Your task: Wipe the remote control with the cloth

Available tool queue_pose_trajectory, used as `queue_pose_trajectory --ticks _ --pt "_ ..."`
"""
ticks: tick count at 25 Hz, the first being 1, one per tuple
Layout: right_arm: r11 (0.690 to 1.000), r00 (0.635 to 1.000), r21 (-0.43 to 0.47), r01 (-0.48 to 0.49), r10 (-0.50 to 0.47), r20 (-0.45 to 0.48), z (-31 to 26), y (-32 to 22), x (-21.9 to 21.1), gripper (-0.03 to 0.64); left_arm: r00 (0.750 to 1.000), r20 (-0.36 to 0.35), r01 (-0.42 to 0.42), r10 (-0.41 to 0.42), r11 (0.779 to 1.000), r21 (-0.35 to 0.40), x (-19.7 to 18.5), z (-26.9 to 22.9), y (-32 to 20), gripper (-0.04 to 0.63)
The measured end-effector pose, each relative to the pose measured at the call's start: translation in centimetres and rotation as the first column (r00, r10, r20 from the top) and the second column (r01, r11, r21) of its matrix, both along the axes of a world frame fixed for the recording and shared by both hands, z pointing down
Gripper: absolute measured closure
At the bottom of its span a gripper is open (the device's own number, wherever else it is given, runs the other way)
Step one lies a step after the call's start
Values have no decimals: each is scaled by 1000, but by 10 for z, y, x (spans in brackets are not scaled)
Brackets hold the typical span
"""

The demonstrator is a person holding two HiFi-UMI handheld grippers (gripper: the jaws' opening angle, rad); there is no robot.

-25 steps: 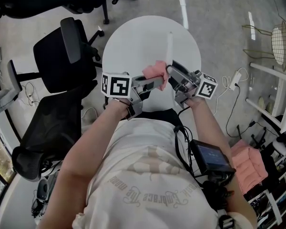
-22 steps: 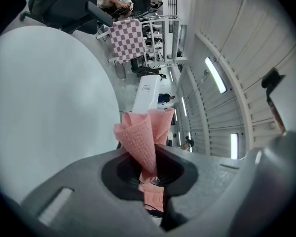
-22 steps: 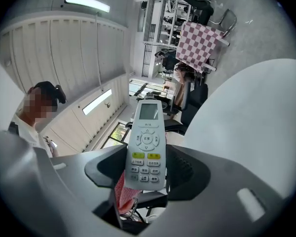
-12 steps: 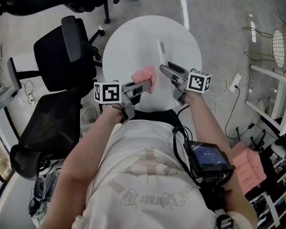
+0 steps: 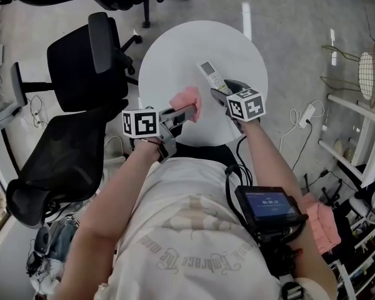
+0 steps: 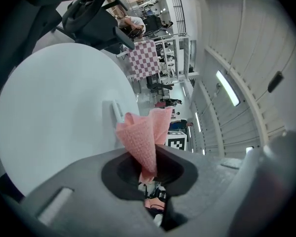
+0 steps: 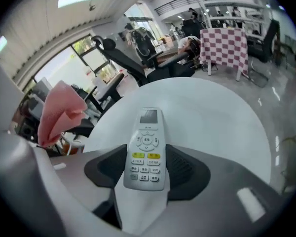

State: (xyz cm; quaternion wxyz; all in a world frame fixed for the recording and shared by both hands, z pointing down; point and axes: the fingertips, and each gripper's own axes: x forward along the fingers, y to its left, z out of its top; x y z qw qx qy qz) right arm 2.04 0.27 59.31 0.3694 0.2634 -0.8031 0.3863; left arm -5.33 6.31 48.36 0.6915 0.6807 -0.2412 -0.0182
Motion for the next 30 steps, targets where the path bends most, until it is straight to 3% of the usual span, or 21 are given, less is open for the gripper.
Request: queue_pose_trajectory --ticks 6,12,19,26,30 --pt "980 959 80 180 -157 -235 16 10 5 357 998 51 23 -23 1000 3 -15 2 9 551" --pt "952 922 121 282 -234 -307 20 10 -1 353 994 101 37 -38 999 19 -29 6 14 552" --pt "960 952 172 221 -174 -253 -2 11 6 366 987 157 26 -36 997 66 -29 7 15 552" --pt "949 995 313 48 -19 -94 -63 3 21 612 964 265 -26 -21 985 172 -27 2 14 552" --pt "926 997 371 -69 58 40 -101 -3 24 612 947 318 -18 -53 976 216 -33 -2 6 552"
